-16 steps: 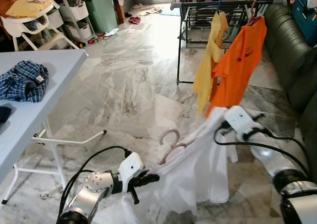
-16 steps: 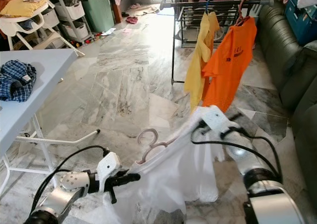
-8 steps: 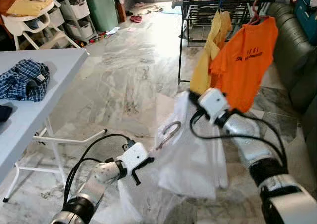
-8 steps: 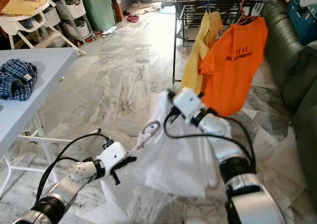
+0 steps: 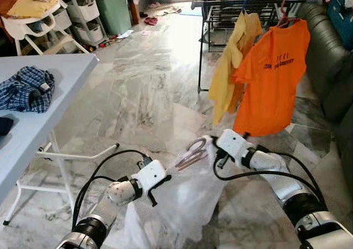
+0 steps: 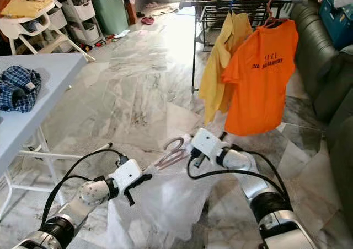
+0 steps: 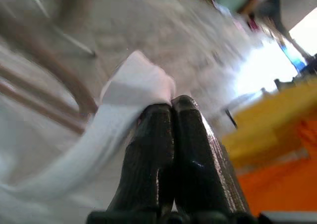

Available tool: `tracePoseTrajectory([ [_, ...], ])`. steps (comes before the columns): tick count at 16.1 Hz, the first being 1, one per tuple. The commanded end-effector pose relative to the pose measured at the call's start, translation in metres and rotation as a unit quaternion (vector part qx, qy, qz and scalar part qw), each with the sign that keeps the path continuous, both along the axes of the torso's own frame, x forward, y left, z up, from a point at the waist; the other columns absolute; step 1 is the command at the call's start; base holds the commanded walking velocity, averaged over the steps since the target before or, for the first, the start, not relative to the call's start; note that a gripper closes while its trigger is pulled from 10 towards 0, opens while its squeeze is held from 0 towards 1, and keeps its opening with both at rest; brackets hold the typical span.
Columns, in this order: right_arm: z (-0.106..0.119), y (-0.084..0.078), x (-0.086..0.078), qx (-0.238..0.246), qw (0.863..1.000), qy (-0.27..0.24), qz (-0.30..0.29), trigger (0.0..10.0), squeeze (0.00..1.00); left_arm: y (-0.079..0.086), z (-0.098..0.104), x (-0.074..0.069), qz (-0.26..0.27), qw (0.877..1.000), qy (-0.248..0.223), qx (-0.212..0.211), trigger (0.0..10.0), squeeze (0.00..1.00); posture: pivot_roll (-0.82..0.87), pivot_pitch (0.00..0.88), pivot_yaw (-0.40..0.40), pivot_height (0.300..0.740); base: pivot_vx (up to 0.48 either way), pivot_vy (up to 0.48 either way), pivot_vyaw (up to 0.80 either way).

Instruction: Hang hanger

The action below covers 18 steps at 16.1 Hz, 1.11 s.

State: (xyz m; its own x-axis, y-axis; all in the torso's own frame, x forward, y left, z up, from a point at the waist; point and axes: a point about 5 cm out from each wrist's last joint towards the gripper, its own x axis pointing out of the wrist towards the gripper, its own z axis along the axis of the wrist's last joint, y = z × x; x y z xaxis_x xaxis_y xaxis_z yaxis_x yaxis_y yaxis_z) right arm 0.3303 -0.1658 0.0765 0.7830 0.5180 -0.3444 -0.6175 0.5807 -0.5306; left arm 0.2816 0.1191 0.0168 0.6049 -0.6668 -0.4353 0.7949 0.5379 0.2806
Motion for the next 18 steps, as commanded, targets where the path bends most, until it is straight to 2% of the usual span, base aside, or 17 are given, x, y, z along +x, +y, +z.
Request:
tracePoseTrajectory([
  [1,0.001,-0.004,0.004,-0.018,1.0,-0.005,-0.021,10.0,0.0,0.005,0.013,0.008,0.0,0.999,-0.028,-0.017,10.0,0.0,-0.13,0.036,0.111,0.74,0.0,0.0,0.0],
  [2,-0.002,-0.009,0.003,-0.041,0.999,-0.006,-0.031,10.0,0.0,0.005,0.015,0.007,-0.01,0.999,-0.033,-0.023,10.0,0.0,-0.13,0.036,0.11,0.74,0.0,0.0,0.0],
  [3,-0.003,-0.012,0.003,-0.049,0.998,-0.006,-0.035,10.0,0.98,0.003,0.02,0.007,-0.025,0.998,-0.038,-0.041,10.0,0.0,-0.13,0.035,0.11,0.74,0.0,0.0,0.0],
  [6,0.0,-0.013,0.005,-0.058,0.997,-0.024,-0.042,10.0,1.0,-0.001,0.024,0.003,-0.055,0.996,-0.04,-0.065,10.0,0.0,-0.14,0.035,0.11,0.74,0.0,0.0,0.0],
  [8,0.006,-0.014,0.008,-0.061,0.996,-0.043,-0.043,10.0,1.0,-0.006,0.021,-0.007,-0.091,0.993,-0.021,-0.068,10.0,0.0,-0.14,0.036,0.112,0.74,0.0,0.0,0.0],
  [11,0.012,-0.013,0.009,-0.056,0.998,-0.037,-0.011,10.0,1.0,-0.006,0.017,-0.011,-0.096,0.993,-0.009,-0.072,10.0,0.0,-0.14,0.038,0.116,0.74,0.0,0.0,0.0],
  [12,0.019,-0.012,0.007,-0.054,0.998,-0.03,0.028,10.0,1.0,-0.005,0.016,-0.011,-0.093,0.993,-0.003,-0.077,10.0,0.0,-0.15,0.038,0.116,0.74,0.0,0.0,0.0],
  [13,0.024,-0.013,0.008,-0.052,0.997,-0.03,0.043,10.0,1.0,-0.005,0.017,-0.011,-0.092,0.993,0.0,-0.08,10.0,0.0,-0.15,0.038,0.116,0.74,0.0,0.0,0.0],
  [16,0.044,-0.019,0.013,-0.038,0.997,-0.044,0.054,10.0,1.0,-0.004,0.018,-0.009,-0.088,0.993,0.002,-0.085,10.0,0.0,-0.15,0.036,0.112,0.74,0.0,0.0,0.0],
  [18,0.054,-0.028,0.016,-0.046,0.996,-0.049,0.055,10.0,1.0,-0.003,0.018,-0.009,-0.087,0.993,0.003,-0.085,10.0,0.0,-0.15,0.037,0.112,0.74,0.0,0.0,0.0],
])
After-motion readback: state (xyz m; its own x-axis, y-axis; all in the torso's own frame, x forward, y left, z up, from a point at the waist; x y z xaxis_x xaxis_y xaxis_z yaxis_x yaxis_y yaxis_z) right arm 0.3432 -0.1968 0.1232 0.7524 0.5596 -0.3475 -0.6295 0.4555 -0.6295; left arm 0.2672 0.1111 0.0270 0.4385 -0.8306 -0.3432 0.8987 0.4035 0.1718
